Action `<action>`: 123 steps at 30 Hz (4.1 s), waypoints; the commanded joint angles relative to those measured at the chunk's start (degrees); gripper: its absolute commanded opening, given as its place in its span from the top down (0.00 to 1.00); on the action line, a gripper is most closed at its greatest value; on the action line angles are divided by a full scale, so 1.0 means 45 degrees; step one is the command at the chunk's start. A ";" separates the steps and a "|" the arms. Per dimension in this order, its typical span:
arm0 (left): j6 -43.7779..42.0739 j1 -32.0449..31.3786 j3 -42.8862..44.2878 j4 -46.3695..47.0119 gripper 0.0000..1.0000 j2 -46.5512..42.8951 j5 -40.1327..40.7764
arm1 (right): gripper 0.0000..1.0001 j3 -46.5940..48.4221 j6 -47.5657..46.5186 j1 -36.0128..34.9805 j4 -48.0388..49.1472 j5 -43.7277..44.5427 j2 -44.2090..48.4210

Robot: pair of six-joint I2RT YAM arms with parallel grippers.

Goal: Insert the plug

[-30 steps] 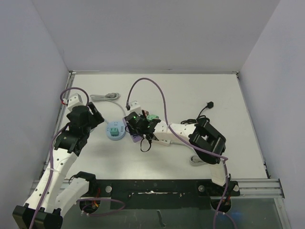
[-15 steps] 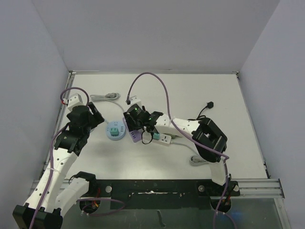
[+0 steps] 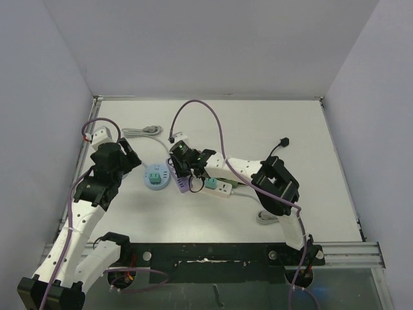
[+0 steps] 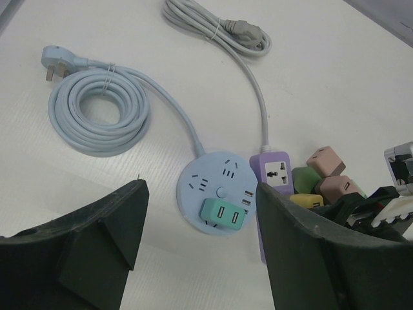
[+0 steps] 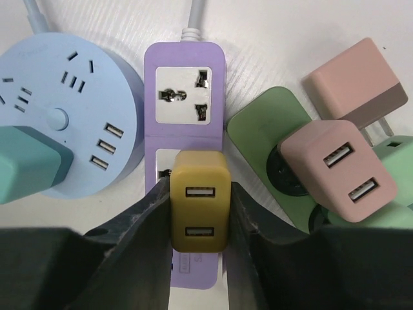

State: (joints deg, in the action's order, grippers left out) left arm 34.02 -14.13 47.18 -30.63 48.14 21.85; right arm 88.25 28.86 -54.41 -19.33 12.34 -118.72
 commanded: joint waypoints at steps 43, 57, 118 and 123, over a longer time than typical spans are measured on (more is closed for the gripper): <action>-0.2091 0.0086 0.0242 0.2571 0.11 0.1358 -0.4857 | 0.35 -0.2146 0.0792 0.2752 0.0929 0.0026 0.4518; -0.1684 -0.0058 0.2578 0.2574 0.21 0.5891 -0.6668 | 0.52 -0.0672 0.0438 0.4153 -0.0780 -0.1442 0.1115; -0.3852 -0.1492 0.8640 0.0279 0.59 1.2187 -0.6661 | 0.42 -0.5231 0.0609 0.5631 0.5287 -0.5396 0.5520; -0.4076 -0.1598 0.6930 0.1145 0.59 1.0464 -0.8414 | 0.36 -0.6347 0.1024 0.5636 0.6079 -0.6728 0.6969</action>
State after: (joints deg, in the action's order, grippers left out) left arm 16.29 -21.21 83.05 -30.65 101.14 -8.54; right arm 62.35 32.18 -28.95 0.84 -12.03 -93.06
